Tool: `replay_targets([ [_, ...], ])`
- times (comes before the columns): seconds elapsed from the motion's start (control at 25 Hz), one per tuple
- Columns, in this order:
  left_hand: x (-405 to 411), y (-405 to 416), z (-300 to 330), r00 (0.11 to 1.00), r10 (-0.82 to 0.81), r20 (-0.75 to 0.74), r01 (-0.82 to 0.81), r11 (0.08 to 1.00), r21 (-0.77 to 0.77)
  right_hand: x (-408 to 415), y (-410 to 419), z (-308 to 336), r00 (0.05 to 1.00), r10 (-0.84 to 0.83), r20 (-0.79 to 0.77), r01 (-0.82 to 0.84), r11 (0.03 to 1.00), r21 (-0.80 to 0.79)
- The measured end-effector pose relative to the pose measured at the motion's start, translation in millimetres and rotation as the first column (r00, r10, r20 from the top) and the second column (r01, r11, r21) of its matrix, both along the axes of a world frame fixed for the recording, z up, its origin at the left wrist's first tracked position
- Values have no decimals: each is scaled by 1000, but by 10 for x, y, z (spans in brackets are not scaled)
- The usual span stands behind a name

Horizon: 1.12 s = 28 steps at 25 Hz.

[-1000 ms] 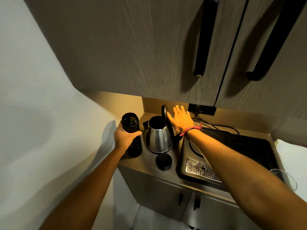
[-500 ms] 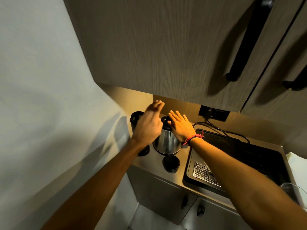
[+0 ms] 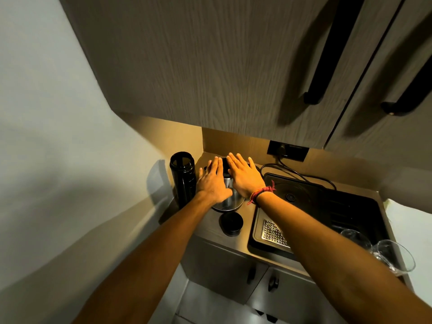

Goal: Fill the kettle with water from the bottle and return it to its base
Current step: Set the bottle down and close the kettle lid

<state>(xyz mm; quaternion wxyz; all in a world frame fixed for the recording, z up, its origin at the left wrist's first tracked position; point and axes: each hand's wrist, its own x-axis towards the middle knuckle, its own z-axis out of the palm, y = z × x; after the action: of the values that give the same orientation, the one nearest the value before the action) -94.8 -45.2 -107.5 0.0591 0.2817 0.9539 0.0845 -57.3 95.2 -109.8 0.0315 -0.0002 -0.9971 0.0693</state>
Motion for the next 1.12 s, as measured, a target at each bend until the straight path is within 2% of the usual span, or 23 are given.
replay_targets([
  [0.12,7,-19,24,999,3,40,-4,1000,21,24,-26,42,1000,3,23,-3,1000,5],
  [0.2,78,-66,-32,1000,-18,20,16,997,79,172,-59,15,998,20,-58,-18,999,48],
  [0.28,225,-179,-178,995,-54,-89,67,986,154,447,-114,-111,979,94,-180,-66,986,156],
  [0.36,393,-361,-341,978,-81,-191,119,973,199,717,-180,-358,951,182,-250,-135,971,195],
  [0.4,468,-454,-414,969,-91,-232,139,970,199,821,-219,-467,956,206,-209,-170,969,176],
  [0.48,588,-604,-515,956,-101,-275,156,970,188,942,-321,-621,982,182,41,-186,977,106],
  [0.56,659,-720,-543,962,-106,-253,158,968,196,972,-392,-739,958,148,244,-169,983,66],
  [0.64,728,-822,-566,962,-106,-251,162,963,214,965,-430,-735,952,138,274,-148,989,15],
  [0.72,768,-946,-557,944,-66,-325,147,961,232,926,-444,-621,968,156,196,-150,988,-42],
  [0.88,707,-1226,-399,875,66,-479,59,968,243,815,-514,-175,980,166,-105,-181,971,-157],
  [1.0,617,-1365,-231,852,165,-497,-44,968,247,584,-668,252,963,138,-233,-190,958,-215],
  [1.12,538,-1396,4,851,303,-429,-166,930,329,266,-869,696,957,139,-256,-197,956,-218],
])
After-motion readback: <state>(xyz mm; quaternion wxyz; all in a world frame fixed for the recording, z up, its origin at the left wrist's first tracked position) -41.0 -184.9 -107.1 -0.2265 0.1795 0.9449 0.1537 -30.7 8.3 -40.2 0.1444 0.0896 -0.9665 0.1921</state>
